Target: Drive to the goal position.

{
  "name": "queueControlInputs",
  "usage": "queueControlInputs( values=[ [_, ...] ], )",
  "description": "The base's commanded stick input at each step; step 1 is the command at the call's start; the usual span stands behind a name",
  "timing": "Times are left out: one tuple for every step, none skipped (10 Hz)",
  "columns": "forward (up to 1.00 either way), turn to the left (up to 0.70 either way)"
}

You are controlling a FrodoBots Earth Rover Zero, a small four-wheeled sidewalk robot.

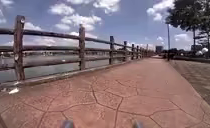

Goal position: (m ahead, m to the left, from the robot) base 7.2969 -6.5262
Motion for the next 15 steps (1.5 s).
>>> queueControlInputs(
  values=[
    [0.50,0.00],
    [0.50,-0.05],
    [0.50,-0.14],
    [0.50,-0.23],
    [0.50,-0.27],
    [0.50,-0.27],
    [0.50,-0.27],
    [0.50,-0.27],
    [0.50,-0.27],
    [0.50,-0.27],
    [0.50,-0.27],
    [0.50,-0.27],
    [0.50,-0.27],
    [0.50,-0.27],
    [0.32,-0.33]
  ],
)
